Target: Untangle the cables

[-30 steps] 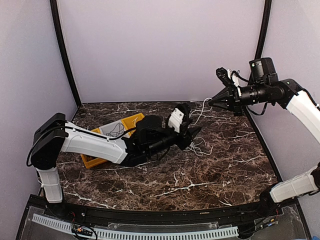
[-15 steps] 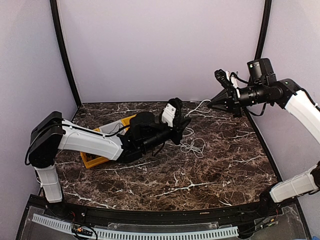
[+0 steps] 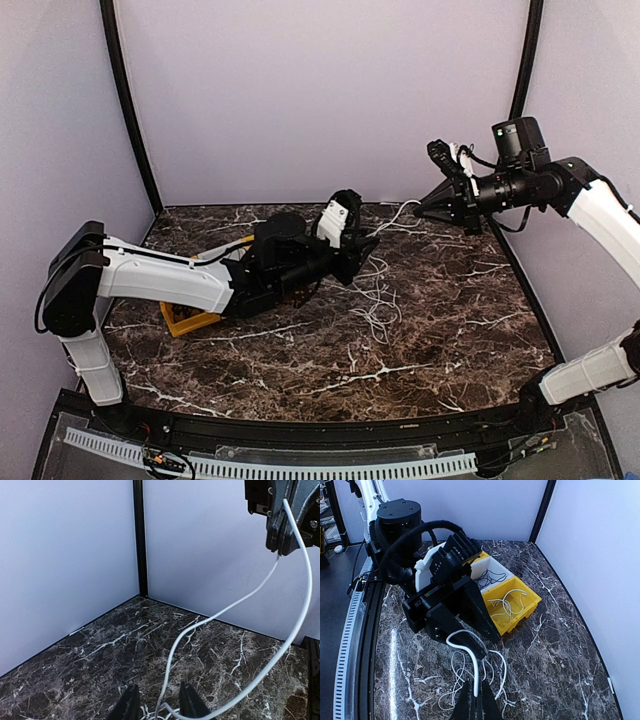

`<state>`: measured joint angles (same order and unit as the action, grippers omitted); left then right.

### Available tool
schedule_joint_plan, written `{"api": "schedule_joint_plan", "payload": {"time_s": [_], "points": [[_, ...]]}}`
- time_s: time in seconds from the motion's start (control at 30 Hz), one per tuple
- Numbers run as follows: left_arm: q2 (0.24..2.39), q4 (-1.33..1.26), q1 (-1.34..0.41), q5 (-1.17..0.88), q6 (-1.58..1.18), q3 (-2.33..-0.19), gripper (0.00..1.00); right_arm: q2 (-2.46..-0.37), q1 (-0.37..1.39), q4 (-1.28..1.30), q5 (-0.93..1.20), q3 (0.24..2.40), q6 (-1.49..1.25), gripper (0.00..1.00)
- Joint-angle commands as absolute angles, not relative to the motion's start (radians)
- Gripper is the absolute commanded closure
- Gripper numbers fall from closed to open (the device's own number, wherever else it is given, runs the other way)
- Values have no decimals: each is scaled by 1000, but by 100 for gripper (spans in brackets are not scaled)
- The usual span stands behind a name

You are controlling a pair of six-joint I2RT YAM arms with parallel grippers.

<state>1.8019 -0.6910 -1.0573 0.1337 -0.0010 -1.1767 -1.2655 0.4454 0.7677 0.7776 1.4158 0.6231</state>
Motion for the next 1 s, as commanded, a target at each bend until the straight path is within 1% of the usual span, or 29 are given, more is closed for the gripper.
{"api": "schedule_joint_plan", "payload": {"time_s": [0.0,0.07,0.2,0.3,0.47,0.6,0.7,0.77,0.87,0.9,0.97], "points": [[1781,-625,-1051,148,6,-1212,63,-1261,458,761,790,1428,616,100],[1785,-628,-1050,151,10,-1214,60,-1261,458,761,791,1427,616,100],[1803,-640,-1043,119,27,-1234,61,-1263,459,761,793,1427,614,100],[1827,-647,-1031,78,34,-1257,69,-1268,459,765,798,1434,614,100],[1864,-647,-1008,-87,51,-1308,76,-1274,460,763,801,1440,614,100],[1875,-626,-1004,-173,69,-1333,86,-1279,459,754,792,1433,609,100],[1875,-622,-1003,-220,71,-1335,97,-1284,460,726,783,1413,598,100],[1873,-623,-1004,-246,69,-1333,100,-1293,460,709,779,1404,592,100],[1863,-645,-1003,-263,42,-1316,100,-1320,459,680,772,1399,573,99],[1859,-665,-1004,-263,35,-1302,100,-1331,459,673,771,1400,568,96],[1836,-693,-1003,-249,14,-1278,100,-1351,458,639,747,1393,546,76]]}}
